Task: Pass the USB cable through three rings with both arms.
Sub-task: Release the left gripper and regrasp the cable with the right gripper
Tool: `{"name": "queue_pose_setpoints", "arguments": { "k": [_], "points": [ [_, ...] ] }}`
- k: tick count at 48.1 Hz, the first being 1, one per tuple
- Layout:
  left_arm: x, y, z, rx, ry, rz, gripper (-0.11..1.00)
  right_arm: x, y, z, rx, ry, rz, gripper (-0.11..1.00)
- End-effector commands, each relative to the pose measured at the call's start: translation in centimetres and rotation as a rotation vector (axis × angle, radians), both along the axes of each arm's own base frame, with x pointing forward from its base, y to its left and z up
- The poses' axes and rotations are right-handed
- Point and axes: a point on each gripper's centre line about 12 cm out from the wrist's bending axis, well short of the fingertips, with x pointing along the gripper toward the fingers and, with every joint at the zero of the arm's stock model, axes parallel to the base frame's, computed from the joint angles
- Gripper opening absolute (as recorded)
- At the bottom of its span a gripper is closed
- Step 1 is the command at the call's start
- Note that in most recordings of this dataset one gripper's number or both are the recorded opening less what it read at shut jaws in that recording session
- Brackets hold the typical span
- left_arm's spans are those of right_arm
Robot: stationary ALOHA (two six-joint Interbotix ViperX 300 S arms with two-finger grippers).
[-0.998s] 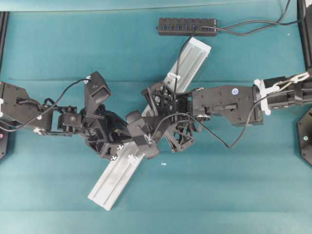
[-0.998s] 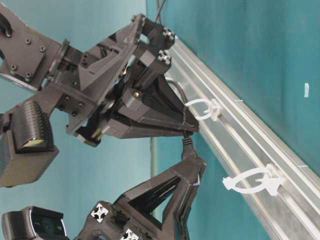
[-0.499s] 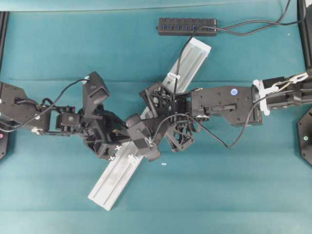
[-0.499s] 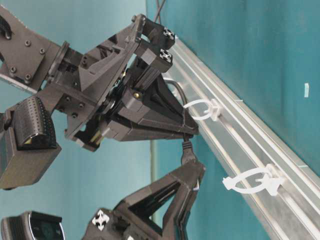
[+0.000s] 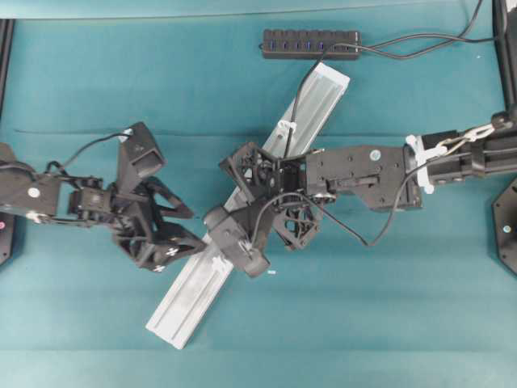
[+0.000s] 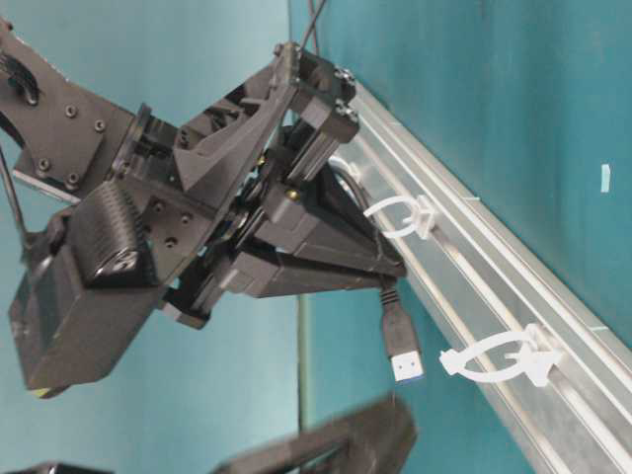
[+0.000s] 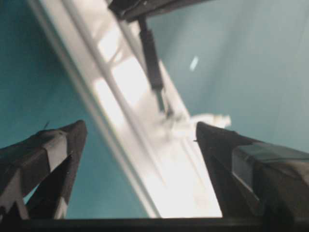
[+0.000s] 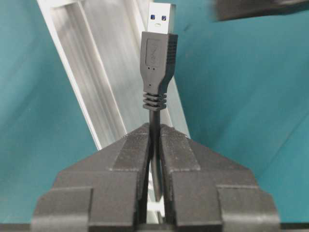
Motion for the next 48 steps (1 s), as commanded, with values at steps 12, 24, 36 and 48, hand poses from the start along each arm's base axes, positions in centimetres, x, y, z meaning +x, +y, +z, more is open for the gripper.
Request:
{"name": "queue_pose_setpoints", "arguments": {
  "k": [12, 24, 36, 48],
  "points": [
    [-4.3, -0.7, 6.1, 0.020, -0.093, -0.044, 0.96, -0.2, 1.3, -0.7, -0.055, 0.044, 0.138, 0.06],
    [-6.1, -1.2, 6.8, 0.007, -0.126, -0.061, 0.96, -0.1, 2.5, -0.9, -0.059, 0.050, 0.173, 0.06],
    [-6.0, -1.2, 6.8, 0.007, -0.126, -0.061, 0.96, 0.2, 3.3, -1.6, -0.057, 0.052, 0.190, 0.06],
    [-6.0, -1.2, 6.8, 0.007, -0.125, -0.061, 0.95, 1.2, 3.5, -1.5, -0.050, 0.031, 0.187, 0.06]
  ]
}}
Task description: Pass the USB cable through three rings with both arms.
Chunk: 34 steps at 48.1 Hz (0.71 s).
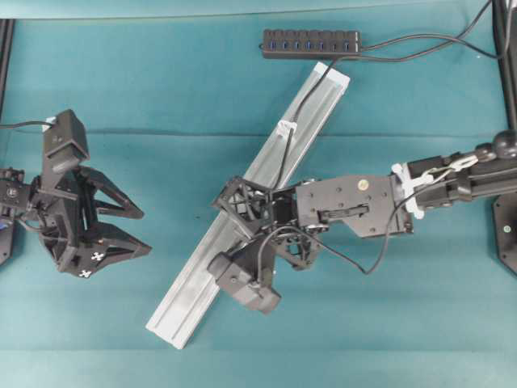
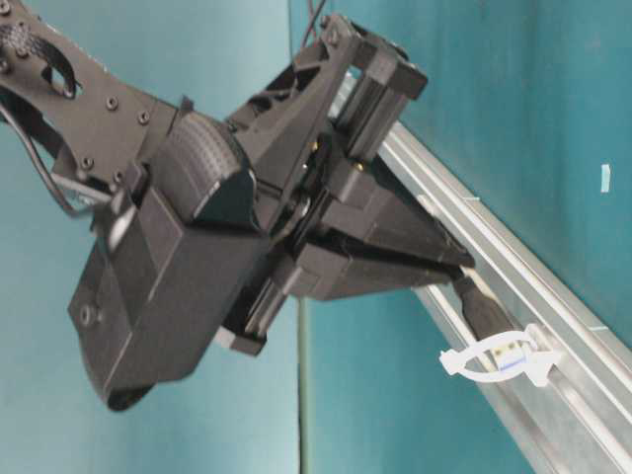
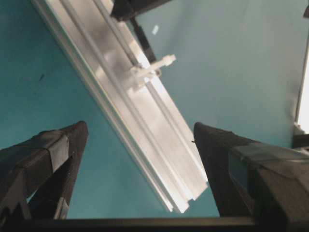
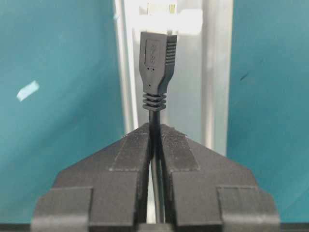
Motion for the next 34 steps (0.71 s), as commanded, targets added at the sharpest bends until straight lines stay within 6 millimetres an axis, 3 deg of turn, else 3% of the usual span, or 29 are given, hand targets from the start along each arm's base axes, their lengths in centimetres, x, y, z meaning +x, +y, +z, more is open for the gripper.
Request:
{"name": "queue_pose_setpoints", "arguments": {
  "k": [1, 19, 34],
  "points": [
    [0.1, -0.1, 1.2, -0.001, -0.045, -0.005, 0.95, 0.7, 0.5, 0.2, 0.007, -0.018, 0.007, 0.06],
    [-0.2, -0.1, 0.8, -0.025, -0.019, 0.011, 0.95, 1.5, 2.8, 0.6, 0.133, -0.031, -0.038, 0.06],
    [0.0, -1.0, 0.7, -0.101, -0.039, 0.017, 0.94, 2.1, 2.8, 1.0, 0.210, -0.075, -0.108, 0.06]
  ]
}}
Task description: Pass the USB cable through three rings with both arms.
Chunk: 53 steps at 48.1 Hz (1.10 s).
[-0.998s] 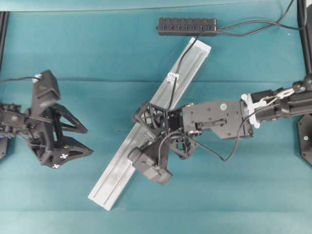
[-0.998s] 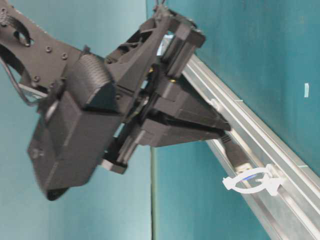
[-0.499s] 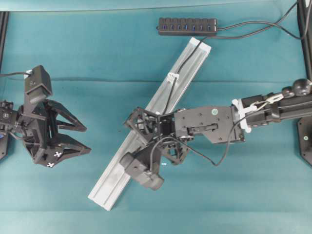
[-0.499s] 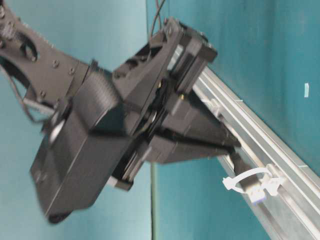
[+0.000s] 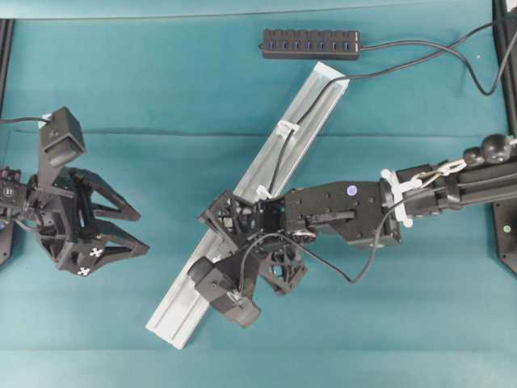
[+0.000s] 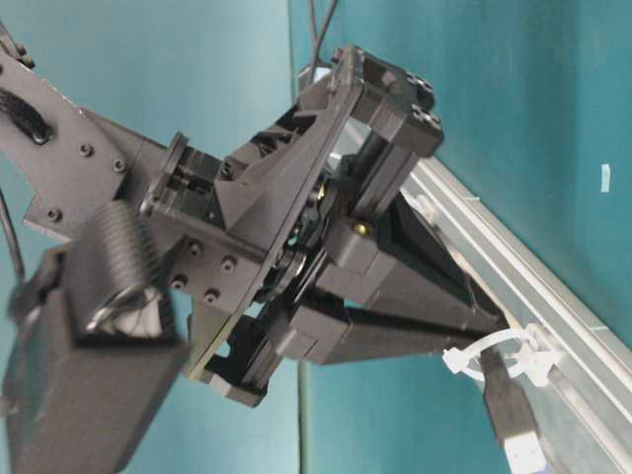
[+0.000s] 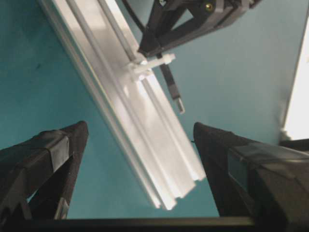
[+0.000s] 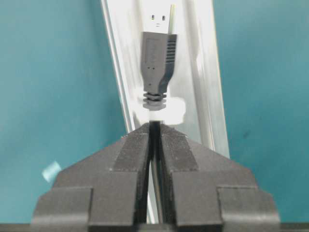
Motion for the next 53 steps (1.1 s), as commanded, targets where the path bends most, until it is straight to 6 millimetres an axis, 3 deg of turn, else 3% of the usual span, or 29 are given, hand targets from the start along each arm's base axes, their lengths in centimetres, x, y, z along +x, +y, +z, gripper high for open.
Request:
{"name": "queue_pose_setpoints", "arguments": {
  "k": [1, 12, 35, 53],
  "points": [
    [0.2, -0.8, 0.5, -0.013, -0.042, -0.025, 0.94, 0.3, 0.2, 0.2, 0.018, -0.017, -0.018, 0.06],
    [1.6, -1.9, 0.1, -0.025, -0.105, -0.061, 0.91, 0.2, -0.7, 0.1, 0.018, -0.008, -0.037, 0.06],
    [5.5, -2.5, -5.9, -0.012, -0.005, -0.062, 0.90, 0.2, -1.4, 0.2, 0.021, -0.013, -0.055, 0.06],
    [7.7, -2.6, -7.6, -0.009, 0.017, -0.057, 0.90, 0.2, -1.5, 0.2, 0.021, -0.011, -0.058, 0.06]
  ]
}}
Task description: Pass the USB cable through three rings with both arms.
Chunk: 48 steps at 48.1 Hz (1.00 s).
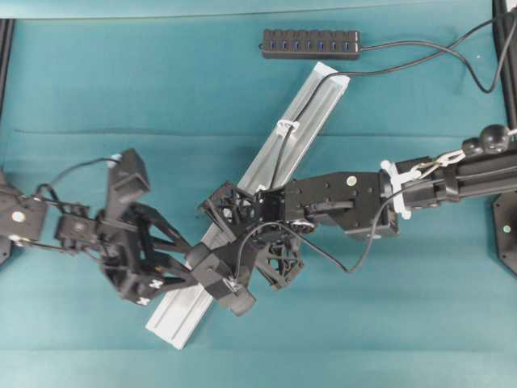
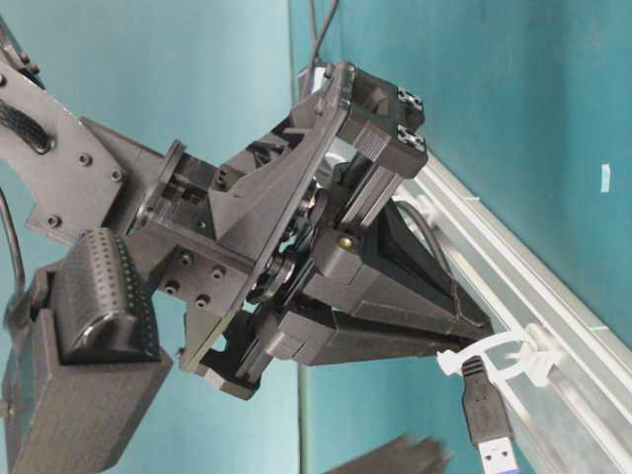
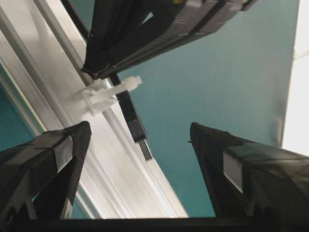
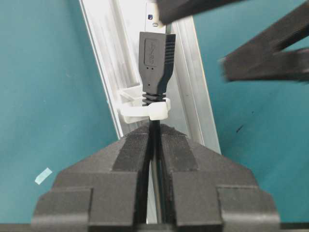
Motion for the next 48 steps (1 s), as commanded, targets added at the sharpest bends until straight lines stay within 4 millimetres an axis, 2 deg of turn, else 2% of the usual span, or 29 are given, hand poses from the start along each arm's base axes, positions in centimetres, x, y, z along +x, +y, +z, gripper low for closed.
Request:
{"name": "queue_pose_setpoints", "arguments": {
  "k": [1, 14, 27, 32, 39, 48],
  "points": [
    [0.8, 0.0, -1.4, 0.008, 0.031, 0.000, 0.90, 0.1, -0.1, 0.2, 0.008, -0.008, -0.015, 0.06],
    [0.9, -0.1, -2.6, 0.013, 0.066, -0.002, 0.90, 0.1, -0.1, 0.2, 0.006, -0.008, -0.013, 0.06],
    [1.2, -0.2, -2.3, 0.008, 0.038, -0.002, 0.89, 0.1, -0.2, 0.2, 0.007, -0.010, -0.015, 0.06],
    [1.3, -0.2, -2.2, 0.008, 0.034, -0.004, 0.85, 0.1, -0.3, 0.2, 0.007, -0.010, -0.017, 0.06],
    [1.8, -0.7, -1.7, 0.004, 0.016, -0.015, 0.64, 0.1, -0.2, 0.2, 0.006, -0.011, -0.014, 0.06],
    [2.2, -0.8, -1.4, 0.007, 0.002, -0.020, 0.19, 0.1, -0.3, 0.2, 0.006, -0.010, -0.016, 0.06]
  ]
}}
